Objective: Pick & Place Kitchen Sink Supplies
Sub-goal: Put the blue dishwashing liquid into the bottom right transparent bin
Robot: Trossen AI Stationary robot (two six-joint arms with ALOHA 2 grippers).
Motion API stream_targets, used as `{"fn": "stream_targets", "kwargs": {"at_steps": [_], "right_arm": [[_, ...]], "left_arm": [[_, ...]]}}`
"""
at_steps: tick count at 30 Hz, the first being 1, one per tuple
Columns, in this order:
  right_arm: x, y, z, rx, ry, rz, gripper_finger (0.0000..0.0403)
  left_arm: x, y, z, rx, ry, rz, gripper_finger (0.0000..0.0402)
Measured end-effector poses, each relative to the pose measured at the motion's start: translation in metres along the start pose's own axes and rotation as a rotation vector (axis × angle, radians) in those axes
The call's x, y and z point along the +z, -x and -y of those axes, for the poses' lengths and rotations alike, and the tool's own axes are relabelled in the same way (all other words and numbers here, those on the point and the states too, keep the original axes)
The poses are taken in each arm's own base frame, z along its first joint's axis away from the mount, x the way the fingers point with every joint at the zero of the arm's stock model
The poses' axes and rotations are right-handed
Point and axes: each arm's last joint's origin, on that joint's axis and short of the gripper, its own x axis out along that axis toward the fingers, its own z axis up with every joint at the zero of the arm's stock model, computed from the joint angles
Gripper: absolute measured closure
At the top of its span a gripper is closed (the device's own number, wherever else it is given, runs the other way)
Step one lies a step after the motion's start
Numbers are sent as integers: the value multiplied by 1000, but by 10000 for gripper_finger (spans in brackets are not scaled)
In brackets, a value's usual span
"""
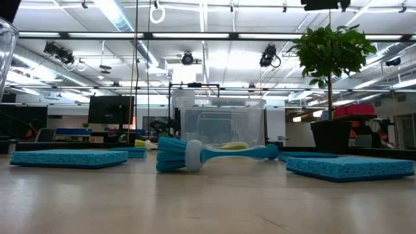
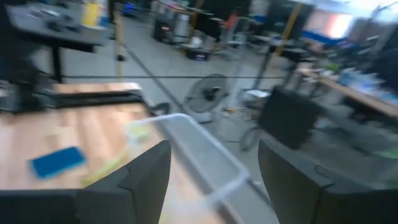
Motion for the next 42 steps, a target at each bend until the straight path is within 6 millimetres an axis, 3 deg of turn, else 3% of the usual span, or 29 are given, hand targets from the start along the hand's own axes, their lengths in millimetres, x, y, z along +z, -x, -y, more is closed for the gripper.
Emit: {"fn": "stream_targets", "kwargs": {"at_steps": [7, 11, 25, 31, 42], "right_arm": [[-1, 4, 8, -218, 42, -35, 160], [-2, 4, 8, -243, 36, -45, 160], [-17, 10, -10, 384, -207, -161, 168], [-21, 19, -9, 470, -321, -202, 217], [-27, 25, -7, 479, -237, -238, 314]], "left_arm": [[-14, -33, -5, -4, 58, -68, 264], [-21, -43, -7, 7, 96, -96, 264], [-42, -48, 7, 55, 61, -120, 264], [-51, -46, 18, 79, 75, -104, 264], [-52, -45, 24, 128, 223, -23, 264]]}}
